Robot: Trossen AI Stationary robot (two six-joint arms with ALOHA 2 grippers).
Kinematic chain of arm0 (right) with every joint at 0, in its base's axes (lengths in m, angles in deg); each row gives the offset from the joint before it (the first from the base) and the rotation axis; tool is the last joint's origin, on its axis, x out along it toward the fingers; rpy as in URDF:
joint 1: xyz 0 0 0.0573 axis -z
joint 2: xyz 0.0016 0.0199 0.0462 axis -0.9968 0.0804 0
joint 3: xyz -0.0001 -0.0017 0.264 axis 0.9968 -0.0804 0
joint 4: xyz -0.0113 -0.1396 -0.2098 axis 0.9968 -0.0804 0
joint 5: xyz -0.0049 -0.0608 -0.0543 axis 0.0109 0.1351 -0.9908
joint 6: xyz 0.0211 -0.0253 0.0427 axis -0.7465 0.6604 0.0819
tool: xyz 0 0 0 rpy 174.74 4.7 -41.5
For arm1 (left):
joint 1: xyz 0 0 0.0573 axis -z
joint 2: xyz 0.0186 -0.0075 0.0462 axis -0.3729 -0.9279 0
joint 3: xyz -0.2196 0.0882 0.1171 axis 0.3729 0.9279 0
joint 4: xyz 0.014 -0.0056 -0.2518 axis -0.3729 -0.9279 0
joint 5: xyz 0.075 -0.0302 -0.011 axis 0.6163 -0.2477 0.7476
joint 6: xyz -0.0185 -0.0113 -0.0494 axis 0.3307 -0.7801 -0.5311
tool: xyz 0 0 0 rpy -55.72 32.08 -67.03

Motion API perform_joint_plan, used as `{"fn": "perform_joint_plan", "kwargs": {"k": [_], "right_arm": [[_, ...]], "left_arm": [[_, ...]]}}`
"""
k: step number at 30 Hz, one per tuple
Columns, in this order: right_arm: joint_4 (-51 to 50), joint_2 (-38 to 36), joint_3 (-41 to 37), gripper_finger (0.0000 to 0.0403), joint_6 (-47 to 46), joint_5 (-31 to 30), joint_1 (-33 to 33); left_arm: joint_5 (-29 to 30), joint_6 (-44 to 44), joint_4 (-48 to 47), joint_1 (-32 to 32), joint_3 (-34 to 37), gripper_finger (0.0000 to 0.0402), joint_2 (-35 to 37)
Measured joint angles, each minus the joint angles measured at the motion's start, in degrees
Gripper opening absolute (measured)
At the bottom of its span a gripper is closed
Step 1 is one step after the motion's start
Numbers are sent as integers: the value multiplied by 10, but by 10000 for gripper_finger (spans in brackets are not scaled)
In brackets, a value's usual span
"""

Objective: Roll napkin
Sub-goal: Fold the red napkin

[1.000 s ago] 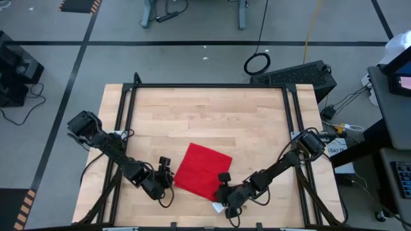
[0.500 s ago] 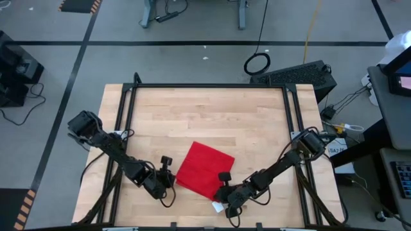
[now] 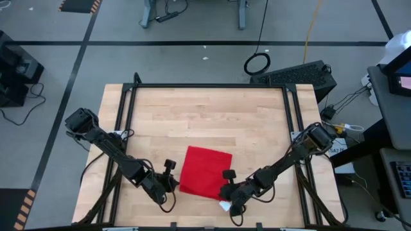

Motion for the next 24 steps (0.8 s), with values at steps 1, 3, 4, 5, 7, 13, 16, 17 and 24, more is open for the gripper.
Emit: {"fn": "perform_joint_plan", "kwargs": {"k": [1,3,4,5,7,13,16,17,24], "right_arm": [[0,0,0,4,-3,4,0],[-10,1,0,4,-10,6,-3],[-12,2,0,5,-10,6,-5],[-12,2,0,8,-10,6,-7],[-9,2,0,17,-1,6,-15],[0,2,0,65,5,-4,-49],[10,2,0,93,18,-35,-63],[17,2,0,102,27,-44,-67],[69,29,0,144,57,-82,-74]], "left_arm": [[-1,-7,1,0,1,4,0],[-1,-13,0,0,1,4,0],[-2,-14,1,0,1,4,0],[-3,-14,1,0,1,4,0],[-3,-14,5,0,2,4,0],[-3,-14,12,-1,2,4,0],[-3,-14,12,-1,2,4,0],[-3,-14,12,-1,2,4,0],[-3,-20,13,-1,2,4,0]]}}
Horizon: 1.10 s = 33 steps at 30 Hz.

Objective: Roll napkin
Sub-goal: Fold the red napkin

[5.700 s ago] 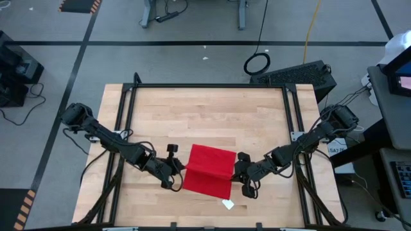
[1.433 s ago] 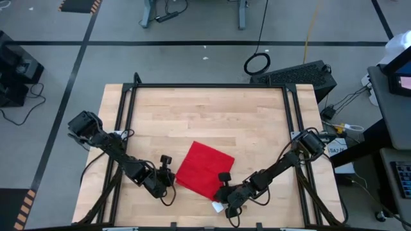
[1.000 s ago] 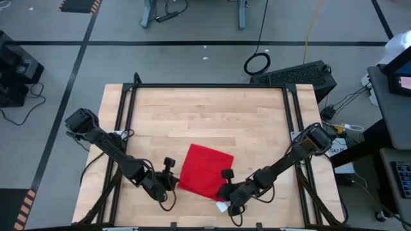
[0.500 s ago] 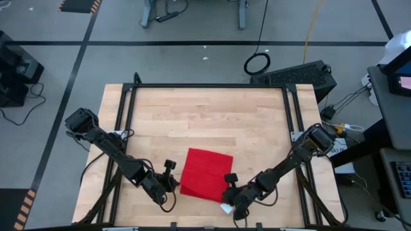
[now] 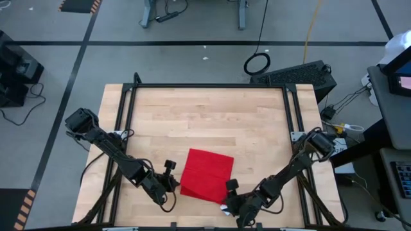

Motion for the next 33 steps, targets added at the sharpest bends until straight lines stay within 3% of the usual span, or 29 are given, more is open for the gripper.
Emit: {"fn": "perform_joint_plan", "kwargs": {"k": [20,33], "right_arm": [[17,48,1,115,4,-32,8],[13,44,2,15,4,-30,8]], "left_arm": [[0,-12,-2,0,0,4,0],[0,-10,-2,0,0,4,0]]}}
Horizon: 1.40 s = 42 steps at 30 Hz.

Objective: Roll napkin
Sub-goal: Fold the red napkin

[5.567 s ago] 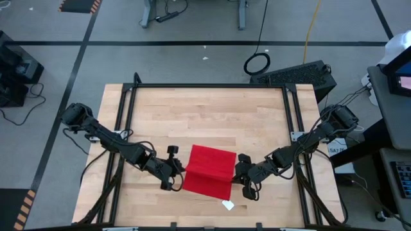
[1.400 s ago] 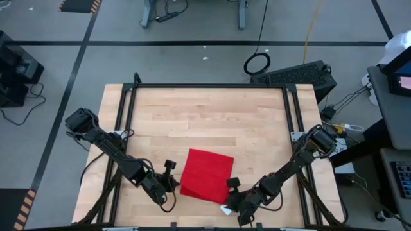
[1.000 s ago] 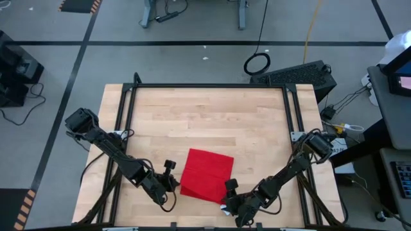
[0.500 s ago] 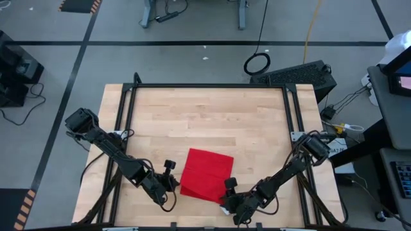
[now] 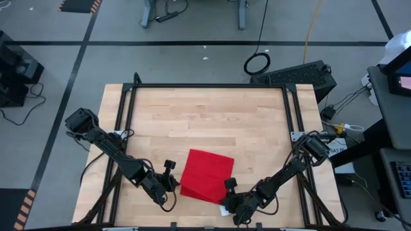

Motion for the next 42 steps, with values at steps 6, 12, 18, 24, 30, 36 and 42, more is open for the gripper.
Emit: {"fn": "perform_joint_plan", "kwargs": {"k": [6,12,18,24,30,36,42], "right_arm": [[-7,-20,0,20,-4,3,0],[-30,-25,0,10,-18,17,0],[-37,-26,0,11,-32,20,0],[-35,-26,0,12,-39,32,5],[-36,-26,0,10,-45,32,5],[-36,-26,0,9,-48,32,5],[-36,-26,0,9,-56,32,9]], "left_arm": [[0,1,0,0,0,4,0],[0,1,0,0,0,4,0],[0,1,0,0,0,4,0],[0,-24,0,0,1,4,0],[-10,-70,0,17,21,27,-14],[28,22,61,39,21,79,-68],[36,87,103,46,20,88,-101]]}}
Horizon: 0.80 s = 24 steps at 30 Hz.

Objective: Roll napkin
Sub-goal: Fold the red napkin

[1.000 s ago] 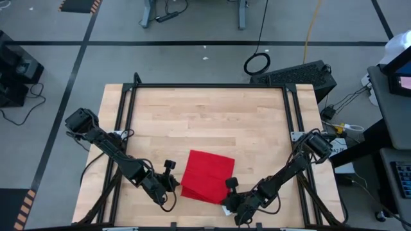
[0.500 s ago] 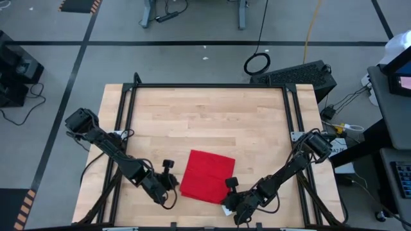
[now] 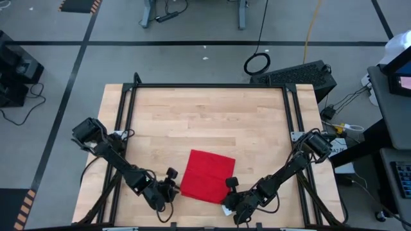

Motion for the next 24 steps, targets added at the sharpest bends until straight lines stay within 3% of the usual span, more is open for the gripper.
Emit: {"fn": "perform_joint_plan", "kwargs": {"k": [12,19,24], "right_arm": [[0,0,0,9,-2,15,10],[0,0,0,9,0,16,10],[0,0,0,9,-2,15,10]], "left_arm": [[27,50,14,-2,0,83,-20],[28,50,2,-6,-1,13,-20],[31,50,1,-6,-4,4,-20]]}}
